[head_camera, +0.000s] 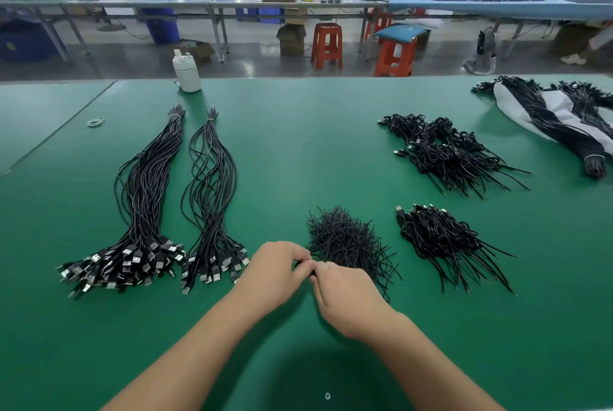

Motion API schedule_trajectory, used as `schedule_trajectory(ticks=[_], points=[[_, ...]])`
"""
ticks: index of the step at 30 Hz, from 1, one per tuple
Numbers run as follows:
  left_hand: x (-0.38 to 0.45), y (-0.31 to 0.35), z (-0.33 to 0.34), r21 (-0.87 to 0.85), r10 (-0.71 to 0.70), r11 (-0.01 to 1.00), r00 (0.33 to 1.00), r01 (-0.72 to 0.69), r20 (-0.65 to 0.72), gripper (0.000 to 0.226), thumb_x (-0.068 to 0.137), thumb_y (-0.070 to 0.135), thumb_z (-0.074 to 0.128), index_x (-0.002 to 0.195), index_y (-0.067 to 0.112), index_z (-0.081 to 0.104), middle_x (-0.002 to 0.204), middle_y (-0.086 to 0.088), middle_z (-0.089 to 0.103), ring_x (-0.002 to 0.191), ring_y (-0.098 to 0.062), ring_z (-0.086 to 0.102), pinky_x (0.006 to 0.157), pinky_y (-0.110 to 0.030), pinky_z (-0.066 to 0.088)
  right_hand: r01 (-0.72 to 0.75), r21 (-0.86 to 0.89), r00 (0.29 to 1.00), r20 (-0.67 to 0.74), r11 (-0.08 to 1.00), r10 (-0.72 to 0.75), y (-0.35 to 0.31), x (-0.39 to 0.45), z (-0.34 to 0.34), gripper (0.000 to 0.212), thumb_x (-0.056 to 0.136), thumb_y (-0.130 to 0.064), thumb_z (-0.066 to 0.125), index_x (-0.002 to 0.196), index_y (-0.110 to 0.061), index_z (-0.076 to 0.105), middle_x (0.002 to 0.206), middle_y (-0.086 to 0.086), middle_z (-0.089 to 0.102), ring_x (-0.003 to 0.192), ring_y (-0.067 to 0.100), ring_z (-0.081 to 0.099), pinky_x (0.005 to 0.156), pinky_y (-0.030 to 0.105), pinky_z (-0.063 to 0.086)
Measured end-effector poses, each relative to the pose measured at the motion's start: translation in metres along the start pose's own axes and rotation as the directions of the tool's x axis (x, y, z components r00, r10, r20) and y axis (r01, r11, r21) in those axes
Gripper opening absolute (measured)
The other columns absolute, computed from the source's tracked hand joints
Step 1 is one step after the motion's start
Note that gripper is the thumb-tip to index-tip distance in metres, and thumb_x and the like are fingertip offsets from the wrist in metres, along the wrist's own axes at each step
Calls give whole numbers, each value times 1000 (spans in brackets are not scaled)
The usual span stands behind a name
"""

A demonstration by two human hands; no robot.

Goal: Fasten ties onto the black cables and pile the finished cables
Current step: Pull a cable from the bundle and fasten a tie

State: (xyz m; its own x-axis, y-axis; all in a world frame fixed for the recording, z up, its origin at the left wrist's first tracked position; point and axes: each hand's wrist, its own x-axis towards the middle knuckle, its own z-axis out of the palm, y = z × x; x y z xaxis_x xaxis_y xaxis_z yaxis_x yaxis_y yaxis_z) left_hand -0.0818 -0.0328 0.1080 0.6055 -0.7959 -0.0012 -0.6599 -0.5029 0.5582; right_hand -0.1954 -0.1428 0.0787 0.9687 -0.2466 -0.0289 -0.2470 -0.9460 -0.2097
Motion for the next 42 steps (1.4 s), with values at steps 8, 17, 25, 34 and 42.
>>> schedule_trajectory(ticks=[8,17,25,34,42], points=[[-5,14,9,549,271,810,962,-206,-38,5,84,23,65,81,24,68,92,8,69,93,-19,60,78,-33,46,-46,-15,998,-31,999,45,-4,0,3,23,105,-30,30,105,-17,49,103,4,61,89,27,63,65,36,31],[-10,23,19,599,386,765,913,-235,-135,35,42,8,85,63,18,59,63,0,57,56,-20,57,49,-28,47,-218,325,974,14,920,226,-5,4,-9,14,100,-22,38,93,-17,49,92,1,61,82,27,59,74,39,48],[-9,4,17,284,441,893,809,-350,-388,21,91,17,49,90,9,68,94,-4,66,92,-19,63,83,-28,50,-374,875,919,394,-308,3,18,4,-27,19,99,-13,52,101,-1,66,85,10,65,72,18,63,65,29,55],[-16,3,19,201,430,903,776,-380,-463,19,94,18,54,94,9,71,91,0,69,82,-20,65,75,-34,53,-347,791,880,460,-504,116,14,8,-19,13,75,-16,73,82,-5,73,77,12,69,66,19,69,57,29,57],[-12,-2,21,333,519,852,740,-404,-428,15,92,13,57,87,8,70,82,-3,65,72,-24,61,66,-37,52,-350,816,870,465,-460,163,12,8,-17,14,70,-19,76,78,-7,74,72,10,68,61,16,67,54,27,55]])
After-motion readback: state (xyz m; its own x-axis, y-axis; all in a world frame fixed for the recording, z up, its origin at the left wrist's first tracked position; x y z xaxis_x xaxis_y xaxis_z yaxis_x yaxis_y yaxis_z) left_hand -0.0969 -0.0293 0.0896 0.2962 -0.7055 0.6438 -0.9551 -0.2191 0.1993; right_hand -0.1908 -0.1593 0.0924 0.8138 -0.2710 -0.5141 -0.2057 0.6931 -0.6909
